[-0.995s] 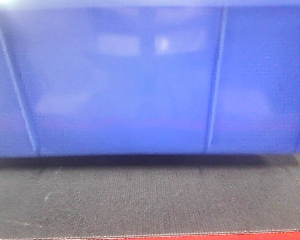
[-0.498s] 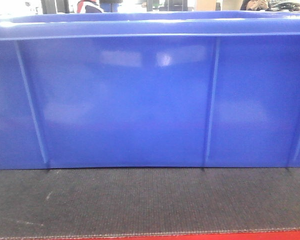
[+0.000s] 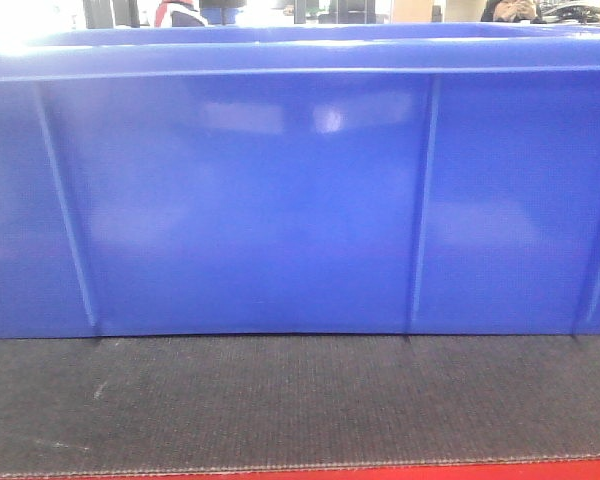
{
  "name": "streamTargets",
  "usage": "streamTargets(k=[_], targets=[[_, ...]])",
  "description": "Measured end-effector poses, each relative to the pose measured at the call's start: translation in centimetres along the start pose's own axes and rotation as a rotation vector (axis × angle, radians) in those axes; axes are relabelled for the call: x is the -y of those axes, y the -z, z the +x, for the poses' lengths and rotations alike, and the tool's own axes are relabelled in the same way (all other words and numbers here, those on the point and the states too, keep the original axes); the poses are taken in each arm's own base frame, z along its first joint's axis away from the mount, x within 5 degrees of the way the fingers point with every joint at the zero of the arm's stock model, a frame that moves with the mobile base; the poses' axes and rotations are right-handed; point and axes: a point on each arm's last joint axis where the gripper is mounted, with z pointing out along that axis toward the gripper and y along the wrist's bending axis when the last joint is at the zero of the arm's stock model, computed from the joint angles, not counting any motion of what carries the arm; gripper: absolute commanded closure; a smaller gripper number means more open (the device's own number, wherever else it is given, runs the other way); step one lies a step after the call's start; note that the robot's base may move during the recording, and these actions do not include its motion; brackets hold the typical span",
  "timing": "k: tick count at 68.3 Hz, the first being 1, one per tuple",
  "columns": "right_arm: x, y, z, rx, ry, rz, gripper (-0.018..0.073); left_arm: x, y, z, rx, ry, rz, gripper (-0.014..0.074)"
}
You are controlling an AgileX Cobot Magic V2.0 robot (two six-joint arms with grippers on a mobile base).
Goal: Move blue bin to conveyor side
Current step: 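Open both grippers and release the bin rims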
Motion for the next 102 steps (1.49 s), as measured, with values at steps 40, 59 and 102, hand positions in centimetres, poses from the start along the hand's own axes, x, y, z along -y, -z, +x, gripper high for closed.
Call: streamTargets(k=[40, 59, 102], targets=[[1.0, 5.3, 16.2, 0.505, 0.011, -0.036, 0.0648, 0.6, 4.1, 14.8, 0.394, 0.023, 0.039, 0.0623], [1.2, 7.1, 19.1, 0.687, 0.01, -0.041, 0.0648, 0.4, 6.3, 16.7, 0.562, 0.034, 0.037, 0.0623], [1.2, 7.4, 19.0, 0.725, 0.01, -0.045, 0.0648, 0.4, 6.7, 16.8, 0.586, 0.037, 0.036, 0.0623]])
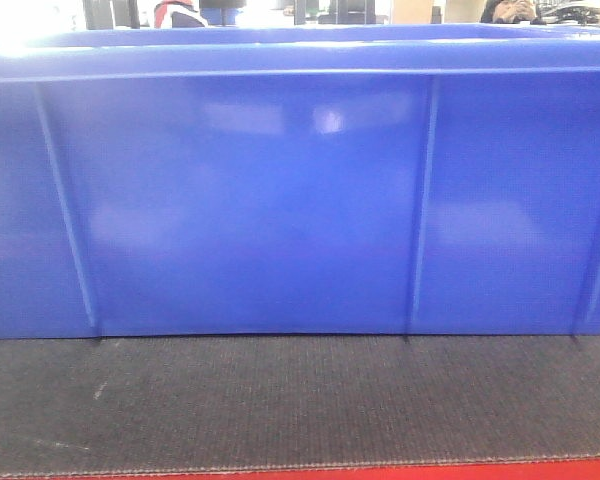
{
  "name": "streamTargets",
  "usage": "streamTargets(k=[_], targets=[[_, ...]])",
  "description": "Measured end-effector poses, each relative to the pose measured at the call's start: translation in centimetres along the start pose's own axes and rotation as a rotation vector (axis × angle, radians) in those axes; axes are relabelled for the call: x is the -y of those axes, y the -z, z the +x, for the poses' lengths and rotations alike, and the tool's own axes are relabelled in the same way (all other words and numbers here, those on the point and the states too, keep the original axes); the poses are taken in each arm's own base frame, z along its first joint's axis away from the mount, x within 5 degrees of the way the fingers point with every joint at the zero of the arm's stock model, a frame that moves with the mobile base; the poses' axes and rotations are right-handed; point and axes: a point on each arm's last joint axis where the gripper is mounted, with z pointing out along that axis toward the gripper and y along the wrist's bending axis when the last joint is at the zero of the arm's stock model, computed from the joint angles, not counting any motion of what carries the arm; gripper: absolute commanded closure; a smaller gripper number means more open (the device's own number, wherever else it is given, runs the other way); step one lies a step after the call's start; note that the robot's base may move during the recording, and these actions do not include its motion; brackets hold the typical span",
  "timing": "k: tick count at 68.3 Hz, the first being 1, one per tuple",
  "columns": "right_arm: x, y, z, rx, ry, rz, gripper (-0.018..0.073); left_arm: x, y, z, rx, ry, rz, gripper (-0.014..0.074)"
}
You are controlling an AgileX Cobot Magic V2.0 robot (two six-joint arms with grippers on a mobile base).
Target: Move blue bin to conveyor side
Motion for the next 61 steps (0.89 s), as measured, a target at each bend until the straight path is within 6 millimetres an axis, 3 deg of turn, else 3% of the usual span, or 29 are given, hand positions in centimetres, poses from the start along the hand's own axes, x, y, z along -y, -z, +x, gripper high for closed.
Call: streamTargets(k=[17, 41, 61], targets=[[0.0, 0.0, 0.0, 0.0, 0.002, 0.0, 0.0648, -0.1, 0.3, 1.3, 0.011, 0.005, -0.041, 0.0623], [0.0, 0.0, 0.0, 0.0, 0.002, 0.0, 0.0648, 0.0, -1.7, 10.1, 0.001, 0.055, -0.111, 0.0623], [0.0, 0.0, 0.0, 0.0, 0.002, 0.0, 0.0648, 0.0, -1.9, 10.5, 0.041, 0.067, -0.109, 0.0623]])
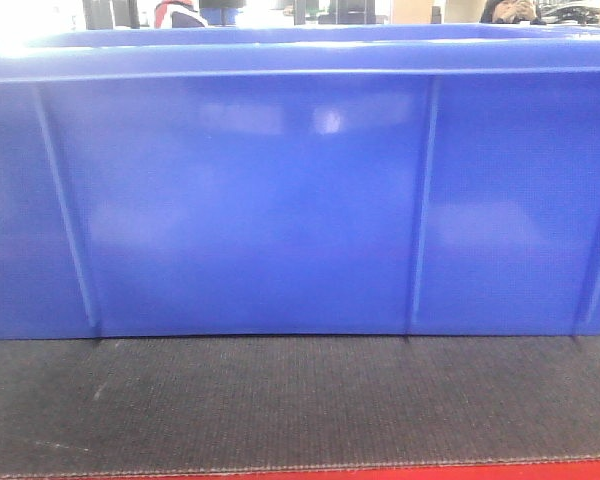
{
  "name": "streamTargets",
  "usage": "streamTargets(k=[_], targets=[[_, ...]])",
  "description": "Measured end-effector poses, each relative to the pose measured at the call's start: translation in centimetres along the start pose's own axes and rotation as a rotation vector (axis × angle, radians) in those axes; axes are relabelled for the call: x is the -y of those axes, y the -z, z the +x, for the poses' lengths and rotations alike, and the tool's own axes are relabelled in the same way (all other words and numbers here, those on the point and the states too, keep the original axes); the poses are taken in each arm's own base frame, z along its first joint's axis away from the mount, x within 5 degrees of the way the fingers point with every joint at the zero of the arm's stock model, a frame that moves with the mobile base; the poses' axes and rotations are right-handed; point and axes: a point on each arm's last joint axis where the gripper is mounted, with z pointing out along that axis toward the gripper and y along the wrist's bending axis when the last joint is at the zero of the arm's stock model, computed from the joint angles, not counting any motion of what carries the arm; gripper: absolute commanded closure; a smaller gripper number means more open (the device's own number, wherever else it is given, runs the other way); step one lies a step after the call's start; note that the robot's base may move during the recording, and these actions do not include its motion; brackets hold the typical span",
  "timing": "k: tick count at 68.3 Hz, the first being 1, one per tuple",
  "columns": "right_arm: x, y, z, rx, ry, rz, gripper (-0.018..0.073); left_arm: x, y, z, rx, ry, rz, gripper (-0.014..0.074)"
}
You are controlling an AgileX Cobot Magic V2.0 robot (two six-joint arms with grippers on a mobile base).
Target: Move blue bin to conveyor side
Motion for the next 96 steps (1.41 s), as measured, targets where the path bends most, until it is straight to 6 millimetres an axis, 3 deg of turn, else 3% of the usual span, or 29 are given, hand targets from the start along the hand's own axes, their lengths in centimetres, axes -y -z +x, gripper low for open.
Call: streamTargets(k=[46, 60, 69, 87, 96], targets=[[0.0, 0.0, 0.0, 0.0, 0.003, 0.001, 0.0648, 0.0, 0.0, 0.0, 0.001, 0.0, 0.0, 0.0623], [0.3, -0.1, 0.4, -0.01, 0.028, 0.07, 0.0648, 0.0, 0.0, 0.0, 0.001, 0.0, 0.0, 0.0623], [0.8, -0.5, 2.0, -0.033, -0.008, 0.187, 0.0648, 0.0, 0.0, 0.0, 0.001, 0.0, 0.0, 0.0623], [1.3, -1.3, 8.6, -0.047, -0.086, 0.247, 0.0648, 0.0, 0.0, 0.0, 0.001, 0.0, 0.0, 0.0623], [1.3, -1.4, 9.4, -0.054, -0.074, 0.247, 0.0648, 0.0, 0.0, 0.0, 0.001, 0.0, 0.0, 0.0623]])
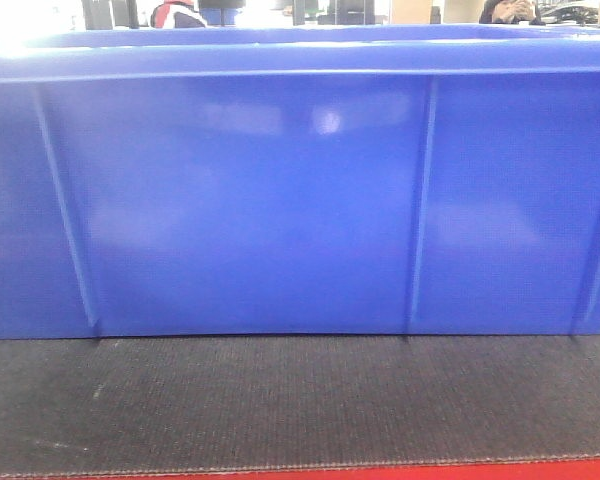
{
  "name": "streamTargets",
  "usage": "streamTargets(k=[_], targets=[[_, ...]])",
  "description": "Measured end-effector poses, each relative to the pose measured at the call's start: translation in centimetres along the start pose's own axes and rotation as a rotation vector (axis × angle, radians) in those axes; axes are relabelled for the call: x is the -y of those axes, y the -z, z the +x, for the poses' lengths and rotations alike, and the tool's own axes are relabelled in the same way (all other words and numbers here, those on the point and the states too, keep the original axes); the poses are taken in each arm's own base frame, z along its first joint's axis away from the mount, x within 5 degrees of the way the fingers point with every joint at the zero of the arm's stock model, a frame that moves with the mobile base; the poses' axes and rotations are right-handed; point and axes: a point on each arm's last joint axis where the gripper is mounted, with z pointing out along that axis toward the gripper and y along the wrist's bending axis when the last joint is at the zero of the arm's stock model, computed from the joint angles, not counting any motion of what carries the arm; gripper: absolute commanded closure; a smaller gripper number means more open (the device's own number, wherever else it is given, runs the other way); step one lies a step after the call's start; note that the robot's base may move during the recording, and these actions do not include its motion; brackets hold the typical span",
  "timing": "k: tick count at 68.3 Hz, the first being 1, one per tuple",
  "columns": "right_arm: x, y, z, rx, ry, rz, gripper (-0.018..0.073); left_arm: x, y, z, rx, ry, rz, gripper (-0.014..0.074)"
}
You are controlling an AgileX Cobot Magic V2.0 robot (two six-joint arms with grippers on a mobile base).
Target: Move blue bin to conveyor side
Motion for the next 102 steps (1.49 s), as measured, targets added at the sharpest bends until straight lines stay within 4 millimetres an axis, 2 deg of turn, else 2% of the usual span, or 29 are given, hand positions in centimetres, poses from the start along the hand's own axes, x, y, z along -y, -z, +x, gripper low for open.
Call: streamTargets(k=[20, 39, 58, 102], targets=[[0.0, 0.02, -0.1, 0.012, 0.076, 0.001, 0.0648, 0.0, 0.02, -0.01, 0.002, 0.0, 0.0, 0.0623], [0.0, 0.02, -0.11, 0.013, 0.059, 0.001, 0.0648, 0.0, 0.02, -0.01, 0.002, 0.0, 0.0, 0.0623], [-0.42, 0.04, -0.08, 0.009, 0.051, -0.074, 0.0648, 0.0, 0.02, -0.01, 0.002, 0.0, 0.0, 0.0623], [-0.42, 0.04, -0.1, 0.011, 0.049, -0.074, 0.0648, 0.0, 0.02, -0.01, 0.002, 0.0, 0.0, 0.0623]])
